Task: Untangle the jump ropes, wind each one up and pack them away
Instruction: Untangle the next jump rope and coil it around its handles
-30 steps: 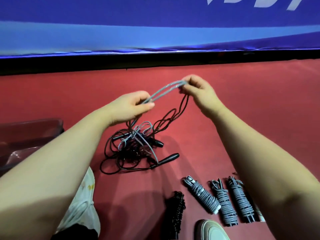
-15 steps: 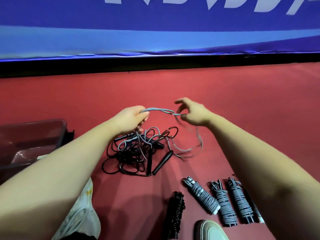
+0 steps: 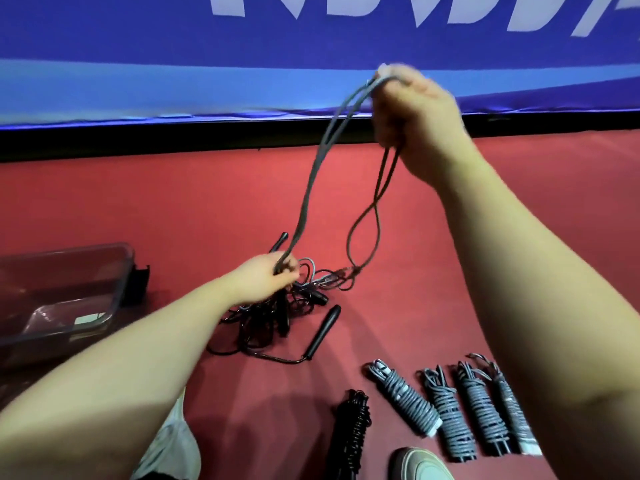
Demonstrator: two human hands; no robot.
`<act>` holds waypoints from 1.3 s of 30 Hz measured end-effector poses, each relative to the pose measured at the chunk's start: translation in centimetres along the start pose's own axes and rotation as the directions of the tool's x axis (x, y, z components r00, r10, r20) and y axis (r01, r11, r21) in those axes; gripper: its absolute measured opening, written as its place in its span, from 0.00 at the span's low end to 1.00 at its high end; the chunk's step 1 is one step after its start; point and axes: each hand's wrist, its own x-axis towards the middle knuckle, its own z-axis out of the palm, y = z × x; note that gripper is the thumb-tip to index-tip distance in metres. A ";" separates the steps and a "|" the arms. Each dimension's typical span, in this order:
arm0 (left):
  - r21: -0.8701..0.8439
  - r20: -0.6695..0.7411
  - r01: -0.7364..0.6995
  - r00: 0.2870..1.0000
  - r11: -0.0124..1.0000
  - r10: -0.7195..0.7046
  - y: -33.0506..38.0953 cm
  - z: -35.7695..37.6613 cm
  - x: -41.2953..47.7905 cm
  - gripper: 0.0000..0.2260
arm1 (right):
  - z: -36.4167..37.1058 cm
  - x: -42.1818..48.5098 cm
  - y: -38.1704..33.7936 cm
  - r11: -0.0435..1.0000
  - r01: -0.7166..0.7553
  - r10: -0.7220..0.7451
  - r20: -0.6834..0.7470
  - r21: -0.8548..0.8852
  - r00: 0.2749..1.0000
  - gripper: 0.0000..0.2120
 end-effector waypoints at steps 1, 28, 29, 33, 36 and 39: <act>-0.025 -0.005 0.042 0.999 0.999 -0.043 -0.7 0.3 -0.1 0.09 | -0.2 0.3 -0.5 1.000 0.017 -0.016 -0.065 0.013 0.998 0.13; 0.107 -0.192 0.234 0.959 0.966 -0.211 6.4 -4.6 1.8 0.08 | -2.2 -2.2 7.4 -0.118 0.125 0.521 0.046 -0.985 0.853 0.26; 0.125 -0.196 0.234 0.959 0.964 -0.207 6.7 -4.8 1.7 0.09 | -1.5 -2.2 7.4 0.211 0.033 0.504 0.138 -0.977 0.853 0.25; 0.167 -0.255 0.242 0.947 0.956 -0.195 7.7 -5.3 1.3 0.12 | 0.9 -4.1 9.2 0.775 -0.481 0.626 0.391 -0.410 0.675 0.21; 0.166 -0.259 0.183 0.956 0.969 -0.136 8.5 -5.7 1.0 0.07 | 0.3 -4.9 11.6 0.799 -0.485 0.590 0.312 -0.355 0.745 0.35; 0.062 -0.193 0.029 0.981 0.998 -0.016 9.9 -5.4 0.6 0.03 | -1.0 -5.4 14.0 0.713 -0.312 0.429 0.039 -0.627 0.902 0.50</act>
